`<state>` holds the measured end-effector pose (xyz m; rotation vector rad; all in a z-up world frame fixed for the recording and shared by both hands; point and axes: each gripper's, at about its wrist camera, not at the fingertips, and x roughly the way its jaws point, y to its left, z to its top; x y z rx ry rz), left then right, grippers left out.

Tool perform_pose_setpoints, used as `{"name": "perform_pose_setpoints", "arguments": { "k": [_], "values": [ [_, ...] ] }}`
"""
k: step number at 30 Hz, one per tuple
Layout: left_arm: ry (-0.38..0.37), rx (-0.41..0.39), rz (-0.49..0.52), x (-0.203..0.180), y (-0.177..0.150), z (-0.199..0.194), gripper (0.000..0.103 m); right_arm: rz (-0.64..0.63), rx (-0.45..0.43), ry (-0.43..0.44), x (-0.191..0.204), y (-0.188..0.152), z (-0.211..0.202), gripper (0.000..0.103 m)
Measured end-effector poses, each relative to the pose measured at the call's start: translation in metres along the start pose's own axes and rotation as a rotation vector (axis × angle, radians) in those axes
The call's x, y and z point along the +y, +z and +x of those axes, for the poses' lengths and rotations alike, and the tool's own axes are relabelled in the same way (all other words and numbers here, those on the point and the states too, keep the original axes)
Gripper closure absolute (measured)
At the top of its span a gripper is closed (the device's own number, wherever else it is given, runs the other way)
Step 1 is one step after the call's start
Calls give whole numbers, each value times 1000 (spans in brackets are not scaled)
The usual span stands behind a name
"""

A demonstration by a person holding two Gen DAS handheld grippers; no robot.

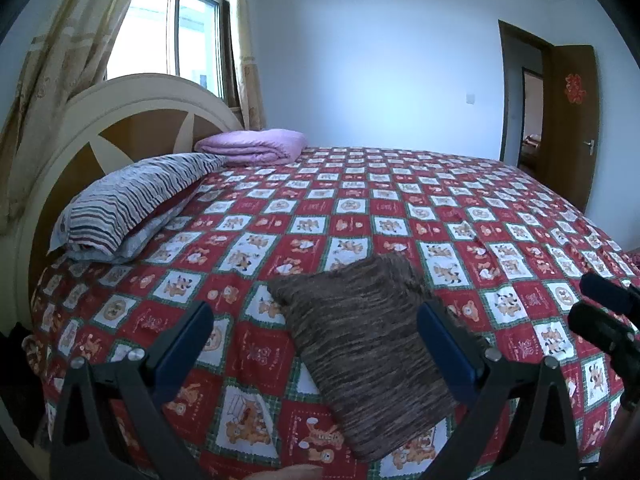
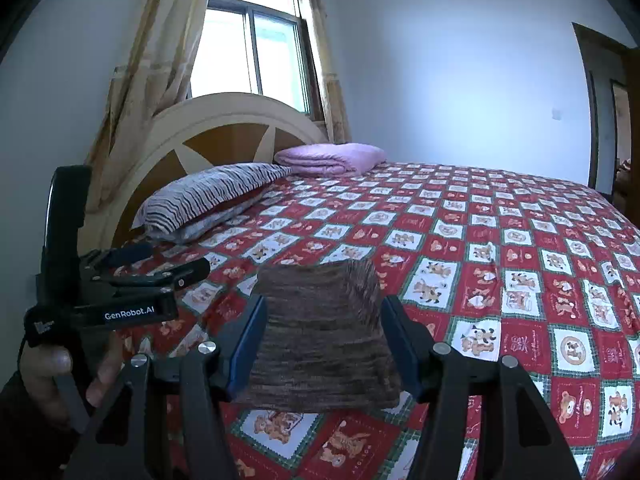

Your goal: Fold small clothes

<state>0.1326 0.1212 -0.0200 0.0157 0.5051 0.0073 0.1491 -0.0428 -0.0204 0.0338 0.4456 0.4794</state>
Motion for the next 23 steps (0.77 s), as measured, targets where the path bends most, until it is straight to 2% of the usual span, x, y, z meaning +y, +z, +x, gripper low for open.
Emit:
{"name": "perform_pose_setpoints", "arguments": {
  "k": [10, 20, 23],
  "values": [
    [14, -17, -30, 12, 7, -2, 0, 18, -80, 9, -2, 8, -19, 43],
    [51, -44, -9, 13, 5, -1, 0, 8, -56, 18, -1, 6, -14, 42],
    [42, -44, -1, 12, 5, -1, 0, 3, -39, 19, -1, 4, -10, 42]
  ]
}}
